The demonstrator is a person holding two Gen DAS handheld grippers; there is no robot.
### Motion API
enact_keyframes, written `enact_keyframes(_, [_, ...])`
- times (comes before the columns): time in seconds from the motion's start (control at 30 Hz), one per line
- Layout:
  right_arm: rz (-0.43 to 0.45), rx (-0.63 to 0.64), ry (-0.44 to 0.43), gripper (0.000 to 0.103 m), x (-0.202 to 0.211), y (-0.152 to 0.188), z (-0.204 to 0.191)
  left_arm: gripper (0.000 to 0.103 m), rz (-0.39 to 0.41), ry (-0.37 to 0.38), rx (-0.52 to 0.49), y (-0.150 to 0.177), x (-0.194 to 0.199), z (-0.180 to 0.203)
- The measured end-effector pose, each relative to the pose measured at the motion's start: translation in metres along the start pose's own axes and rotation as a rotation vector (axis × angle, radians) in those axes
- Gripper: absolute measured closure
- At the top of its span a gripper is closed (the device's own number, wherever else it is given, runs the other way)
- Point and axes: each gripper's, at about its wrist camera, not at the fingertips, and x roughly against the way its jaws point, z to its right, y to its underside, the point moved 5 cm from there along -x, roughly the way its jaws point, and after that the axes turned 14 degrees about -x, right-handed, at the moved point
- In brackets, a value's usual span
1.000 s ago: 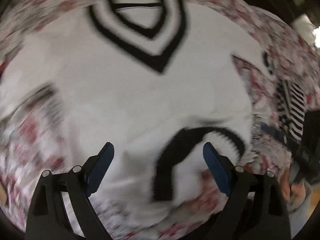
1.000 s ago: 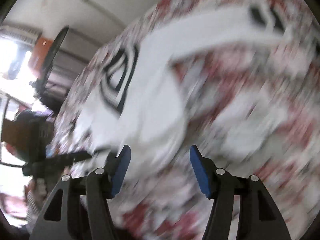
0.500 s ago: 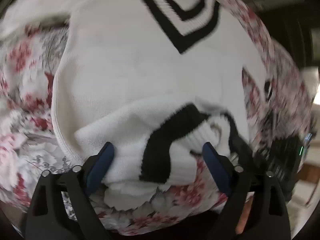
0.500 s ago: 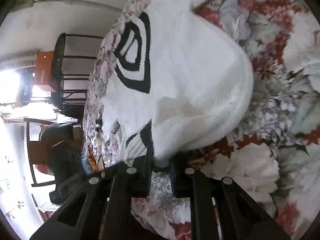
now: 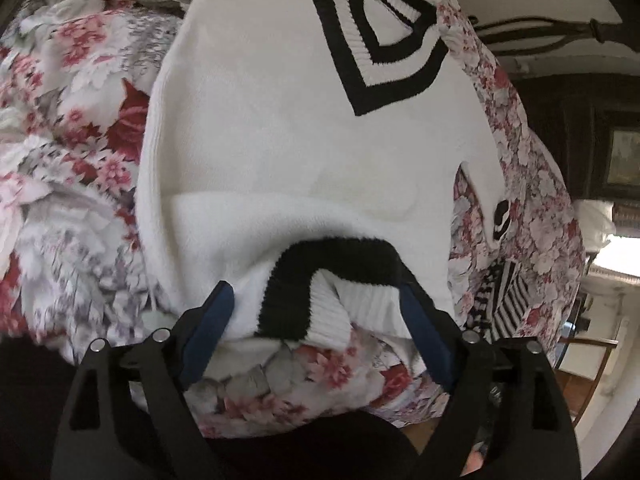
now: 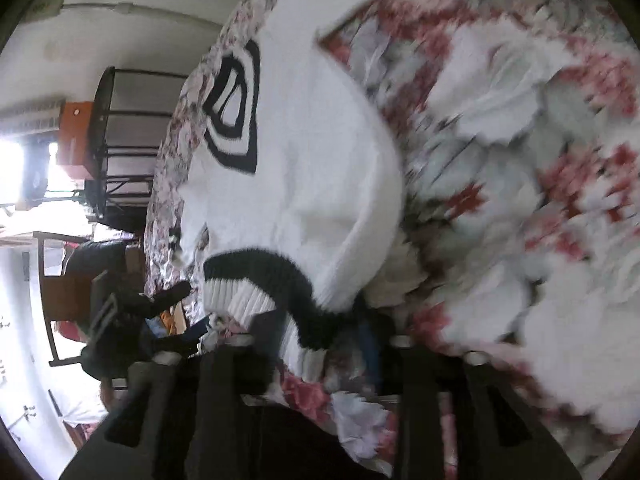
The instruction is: Fold small clothes
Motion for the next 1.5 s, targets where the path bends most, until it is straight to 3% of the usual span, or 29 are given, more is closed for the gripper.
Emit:
enact_keyframes(0.07, [0.010, 0.022, 0.007, 0.061, -0.004, 0.003, -0.004, 0.021, 0.017, 0.019, 0.016, 0.002, 0.007, -0.002])
enact_keyframes(0.13, [0.010, 0.017, 0.001, 0.071, -0.006, 0.003, -0.005, 0.021, 0.015, 0.043, 0.047, 0.006, 0.010, -0.003])
enact_keyframes(0.17, [0.008, 0.012, 0.000, 0.082, -0.007, 0.003, -0.005, 0.021, 0.025, 0.059, 0.063, 0.009, 0.013, -0.003])
enact_keyframes(0.2, [0.008, 0.012, 0.000, 0.084, -0.008, 0.004, -0.004, 0.021, 0.033, 0.069, 0.069, 0.012, 0.017, -0.002])
enact_keyframes(0.3, [0.007, 0.008, -0.001, 0.084, -0.008, 0.005, -0.002, 0.027, 0.011, 0.132, 0.090, 0.025, 0.016, 0.004])
enact_keyframes(0.43, [0.003, 0.005, -0.006, 0.084, -0.007, 0.005, -0.002, 0.033, 0.030, 0.041, 0.093, 0.022, 0.000, -0.006])
enact_keyframes(0.53, [0.001, 0.005, -0.008, 0.084, -0.007, 0.005, -0.001, 0.036, 0.025, 0.075, 0.174, 0.017, -0.008, -0.020])
enact_keyframes(0.7, [0.000, 0.005, -0.003, 0.085, -0.008, 0.004, 0.000, 0.047, 0.034, 0.101, 0.103, 0.011, -0.003, -0.001])
enact_keyframes(0.8, [0.004, 0.010, 0.006, 0.084, -0.008, 0.005, 0.000, 0.047, 0.004, 0.056, 0.092, 0.004, -0.013, 0.000])
enact_keyframes(0.9, [0.008, 0.007, 0.013, 0.085, -0.009, 0.006, -0.001, 0.056, -0.052, 0.080, 0.178, 0.000, -0.035, -0.018])
enact_keyframes(0.93, [0.010, 0.009, 0.019, 0.085, -0.009, 0.007, -0.002, 0.071, -0.055, 0.093, 0.183, -0.001, -0.037, -0.022])
enact_keyframes(1.03, [0.024, 0.013, 0.036, 0.088, -0.008, 0.009, -0.005, 0.091, -0.067, 0.155, 0.195, 0.000, -0.035, -0.030])
enact_keyframes(1.1, [0.039, 0.024, 0.039, 0.089, 0.001, 0.010, -0.009, 0.091, -0.072, 0.154, 0.175, 0.001, -0.019, -0.034])
enact_keyframes(1.2, [0.055, 0.076, 0.035, 0.089, 0.025, 0.016, -0.023, 0.091, -0.050, 0.124, 0.051, 0.003, 0.029, -0.035])
enact_keyframes(1.27, [0.049, 0.120, 0.051, 0.089, 0.040, 0.023, -0.028, 0.091, -0.076, 0.102, -0.013, 0.008, 0.054, -0.041])
enact_keyframes(1.4, [-0.027, 0.146, 0.196, 0.090, 0.021, 0.035, -0.007, 0.089, -0.270, 0.059, -0.067, 0.034, 0.043, -0.069])
enact_keyframes(1.43, [-0.039, 0.148, 0.234, 0.090, 0.010, 0.037, 0.003, 0.089, -0.256, 0.054, -0.084, 0.035, 0.043, -0.072])
enact_keyframes(1.5, [-0.034, 0.126, 0.216, 0.088, 0.012, 0.036, 0.006, 0.085, -0.252, 0.049, -0.092, 0.036, 0.049, -0.070])
